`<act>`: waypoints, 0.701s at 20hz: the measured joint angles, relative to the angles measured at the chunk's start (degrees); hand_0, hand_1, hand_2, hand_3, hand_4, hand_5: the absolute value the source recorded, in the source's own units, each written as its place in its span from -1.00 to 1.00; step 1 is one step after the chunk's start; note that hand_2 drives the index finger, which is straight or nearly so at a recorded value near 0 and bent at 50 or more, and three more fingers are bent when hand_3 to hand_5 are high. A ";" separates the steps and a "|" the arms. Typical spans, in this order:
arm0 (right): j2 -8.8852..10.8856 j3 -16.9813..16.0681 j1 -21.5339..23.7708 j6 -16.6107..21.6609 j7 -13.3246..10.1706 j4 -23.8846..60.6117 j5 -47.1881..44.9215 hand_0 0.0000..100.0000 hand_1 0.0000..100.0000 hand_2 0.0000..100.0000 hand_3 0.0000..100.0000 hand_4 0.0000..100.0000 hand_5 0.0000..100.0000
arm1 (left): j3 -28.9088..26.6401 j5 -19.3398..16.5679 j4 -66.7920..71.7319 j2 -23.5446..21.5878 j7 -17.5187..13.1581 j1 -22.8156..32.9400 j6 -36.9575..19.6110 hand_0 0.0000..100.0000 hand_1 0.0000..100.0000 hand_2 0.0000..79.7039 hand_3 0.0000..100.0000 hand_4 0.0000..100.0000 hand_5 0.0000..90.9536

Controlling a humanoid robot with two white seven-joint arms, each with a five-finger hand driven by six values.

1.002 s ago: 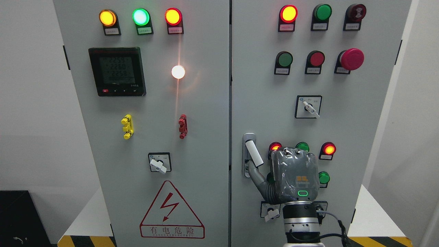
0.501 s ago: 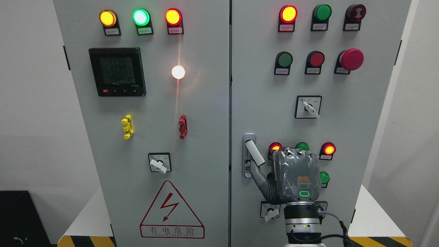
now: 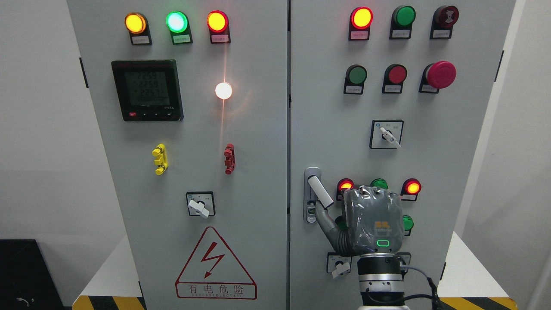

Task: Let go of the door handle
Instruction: 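Rotate the silver lever handle from vertical to horizontal with right hand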

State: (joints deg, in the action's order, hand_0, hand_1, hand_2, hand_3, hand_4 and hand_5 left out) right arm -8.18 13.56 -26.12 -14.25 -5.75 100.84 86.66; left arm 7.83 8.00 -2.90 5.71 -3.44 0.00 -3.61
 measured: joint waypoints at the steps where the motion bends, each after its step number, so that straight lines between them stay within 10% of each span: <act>1: 0.00 -0.01 0.00 0.00 0.02 0.01 0.00 -0.10 -0.23 1.00 1.00 0.97 1.00 | 0.00 0.00 0.00 0.00 0.00 0.00 0.00 -0.76 0.11 -1.00 -1.00 -1.00 -1.00; 14: 0.00 -0.16 0.02 0.00 0.31 0.09 -0.08 -0.09 -0.24 1.00 1.00 0.97 1.00 | 0.00 0.00 0.00 0.00 0.00 0.00 0.00 -0.76 0.11 -1.00 -1.00 -1.00 -1.00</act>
State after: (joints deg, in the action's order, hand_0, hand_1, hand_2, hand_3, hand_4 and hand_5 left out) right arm -8.18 13.40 -26.10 -14.25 -5.44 100.93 86.58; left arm 7.83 8.00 -2.90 5.71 -3.44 0.00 -3.61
